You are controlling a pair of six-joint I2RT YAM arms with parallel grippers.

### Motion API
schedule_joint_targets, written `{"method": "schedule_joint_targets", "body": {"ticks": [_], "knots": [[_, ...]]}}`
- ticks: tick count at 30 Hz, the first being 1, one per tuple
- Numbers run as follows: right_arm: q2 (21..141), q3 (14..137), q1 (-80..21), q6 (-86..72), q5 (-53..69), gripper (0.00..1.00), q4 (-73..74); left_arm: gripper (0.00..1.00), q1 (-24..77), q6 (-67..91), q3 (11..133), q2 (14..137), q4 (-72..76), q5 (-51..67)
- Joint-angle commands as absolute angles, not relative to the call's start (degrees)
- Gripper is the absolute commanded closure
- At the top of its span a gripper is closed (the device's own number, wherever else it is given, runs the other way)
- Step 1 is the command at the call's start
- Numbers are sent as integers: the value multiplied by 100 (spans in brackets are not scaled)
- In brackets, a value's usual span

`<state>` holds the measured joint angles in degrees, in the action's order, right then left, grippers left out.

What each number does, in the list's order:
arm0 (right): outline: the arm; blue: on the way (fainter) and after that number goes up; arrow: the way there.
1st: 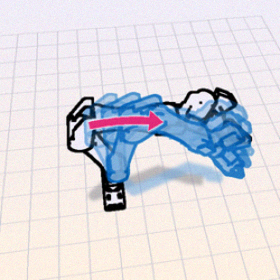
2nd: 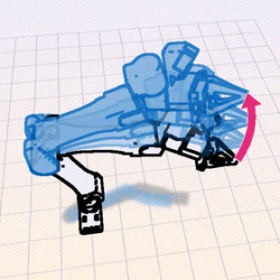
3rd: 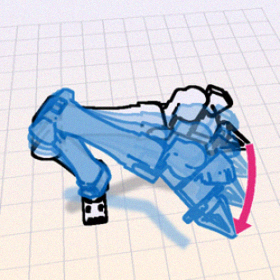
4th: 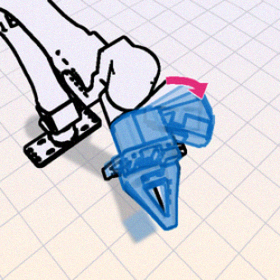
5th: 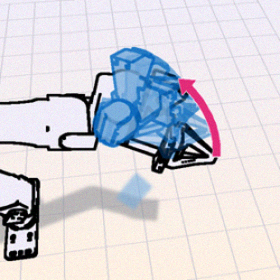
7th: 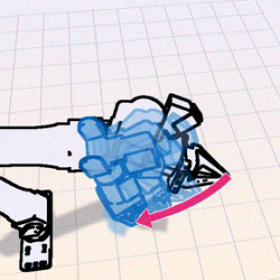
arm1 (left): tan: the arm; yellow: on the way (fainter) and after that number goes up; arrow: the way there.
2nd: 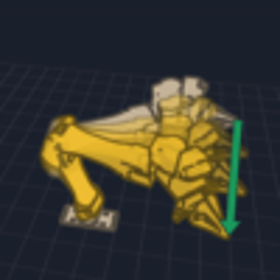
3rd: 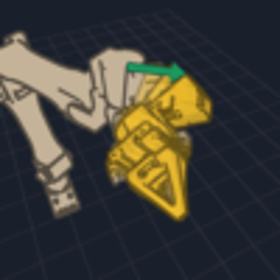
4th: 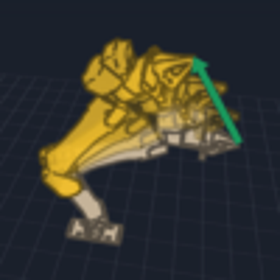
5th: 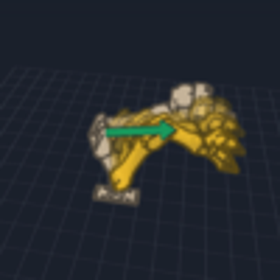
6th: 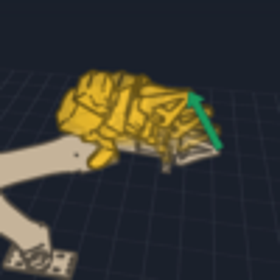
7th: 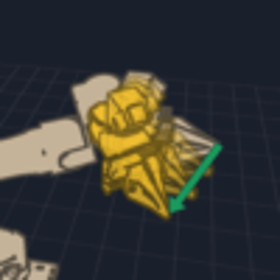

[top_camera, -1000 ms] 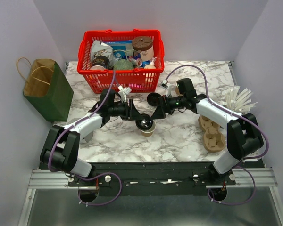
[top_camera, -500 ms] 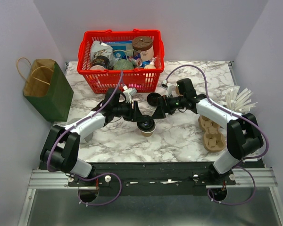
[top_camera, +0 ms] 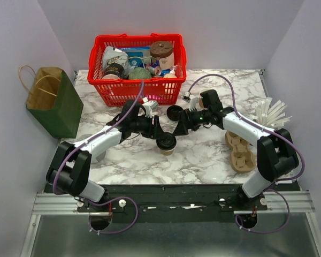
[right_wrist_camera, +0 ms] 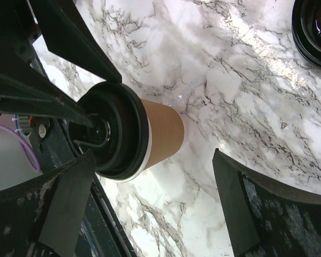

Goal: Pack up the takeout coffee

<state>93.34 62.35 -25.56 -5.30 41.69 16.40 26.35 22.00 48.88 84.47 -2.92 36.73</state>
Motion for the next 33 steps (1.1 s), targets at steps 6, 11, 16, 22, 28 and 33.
{"method": "schedule_joint_targets", "body": {"ticks": [6,11,16,22,28,33], "knots": [[9360,6152,-2610,-404,4025,1,1749,39,2953,1899,4957,8429,-404,3358],[9334,6100,-2610,-334,4130,1,1828,39,2953,1846,5062,8490,-396,3261],[9281,5924,-2610,-290,4341,1,1828,39,2944,1819,5150,8411,-343,3514],[9325,5809,-2610,-439,4798,1,1626,33,2909,2029,5133,8367,-237,4227],[9413,5792,-2610,-702,5150,1,1371,32,2628,2153,4756,8112,-316,4236],[9536,5713,-2619,-940,5291,0,1187,32,2619,2302,4667,8165,-176,4342]]}}
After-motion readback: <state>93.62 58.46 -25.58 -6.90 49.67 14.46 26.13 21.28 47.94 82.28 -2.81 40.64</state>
